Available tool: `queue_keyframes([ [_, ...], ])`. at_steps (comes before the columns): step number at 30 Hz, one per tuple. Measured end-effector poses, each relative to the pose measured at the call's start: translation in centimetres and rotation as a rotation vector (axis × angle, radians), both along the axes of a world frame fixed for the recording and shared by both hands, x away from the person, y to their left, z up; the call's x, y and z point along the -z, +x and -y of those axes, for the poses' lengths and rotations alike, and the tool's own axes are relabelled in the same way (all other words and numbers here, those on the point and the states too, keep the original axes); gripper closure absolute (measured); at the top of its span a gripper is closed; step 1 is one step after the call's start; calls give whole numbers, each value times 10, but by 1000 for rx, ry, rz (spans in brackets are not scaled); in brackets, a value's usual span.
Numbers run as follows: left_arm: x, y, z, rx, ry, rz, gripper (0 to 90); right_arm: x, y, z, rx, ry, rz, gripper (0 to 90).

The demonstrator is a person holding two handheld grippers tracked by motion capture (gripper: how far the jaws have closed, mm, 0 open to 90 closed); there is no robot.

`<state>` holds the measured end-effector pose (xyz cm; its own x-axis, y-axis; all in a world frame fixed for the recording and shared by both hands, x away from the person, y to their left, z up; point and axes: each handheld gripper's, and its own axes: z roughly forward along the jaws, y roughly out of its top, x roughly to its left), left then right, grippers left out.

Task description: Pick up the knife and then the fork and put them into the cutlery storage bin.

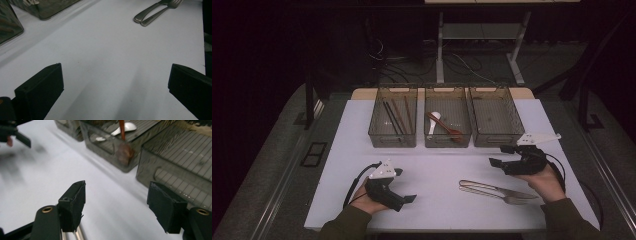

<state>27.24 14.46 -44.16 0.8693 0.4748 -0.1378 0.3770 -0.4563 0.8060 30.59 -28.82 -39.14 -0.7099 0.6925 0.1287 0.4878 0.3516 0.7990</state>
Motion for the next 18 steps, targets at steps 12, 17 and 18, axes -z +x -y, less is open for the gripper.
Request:
queue_keyframes([
  [12, -1, 0, 0, 1, 3, 2, 0, 9, -18, 12, -33, -32, -30, 318],
  [17, 0, 0, 0, 1, 5, 1, 0, 11, -24, 15, -64, -67, -46, 369],
  [18, 0, 0, 0, 0, 5, 1, 0, 11, -25, 15, -71, -76, -50, 395],
])
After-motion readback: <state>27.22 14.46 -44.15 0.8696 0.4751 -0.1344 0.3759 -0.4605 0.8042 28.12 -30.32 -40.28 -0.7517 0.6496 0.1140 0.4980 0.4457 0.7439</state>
